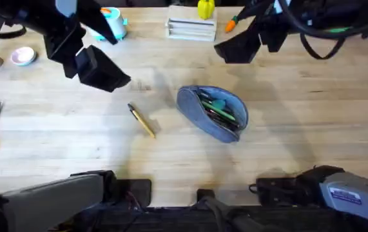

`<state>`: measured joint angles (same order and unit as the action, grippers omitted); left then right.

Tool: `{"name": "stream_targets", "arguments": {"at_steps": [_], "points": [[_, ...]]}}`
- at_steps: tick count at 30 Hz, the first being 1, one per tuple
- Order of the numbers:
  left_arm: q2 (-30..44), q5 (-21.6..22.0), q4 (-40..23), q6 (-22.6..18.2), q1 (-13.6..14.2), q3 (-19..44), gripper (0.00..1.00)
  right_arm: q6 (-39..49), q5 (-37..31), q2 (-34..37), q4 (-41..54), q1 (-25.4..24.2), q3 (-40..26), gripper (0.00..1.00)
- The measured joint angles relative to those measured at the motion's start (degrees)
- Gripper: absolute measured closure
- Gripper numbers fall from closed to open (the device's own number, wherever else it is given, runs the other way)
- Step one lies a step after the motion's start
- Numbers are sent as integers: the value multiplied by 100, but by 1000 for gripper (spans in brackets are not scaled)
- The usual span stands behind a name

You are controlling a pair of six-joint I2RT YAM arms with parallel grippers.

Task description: Unzip the bag, pick up the pens from the table one at a time and place them inside, then zip the bag closed.

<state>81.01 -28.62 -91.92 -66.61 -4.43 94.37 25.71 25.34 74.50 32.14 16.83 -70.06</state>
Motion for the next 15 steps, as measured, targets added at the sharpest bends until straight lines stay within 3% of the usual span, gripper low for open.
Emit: {"name": "stream_targets", "arguments": {"at_steps": [4,8,15], "points": [[-2,167,101,1583,0,0,6,-72,0,0,-174,-21,0,4],[-1,-58,280,2855,0,0,8,-111,0,0,-258,-21,0,4],[-2,-654,306,4092,0,0,7,-133,0,0,-586,-21,0,4]]}}
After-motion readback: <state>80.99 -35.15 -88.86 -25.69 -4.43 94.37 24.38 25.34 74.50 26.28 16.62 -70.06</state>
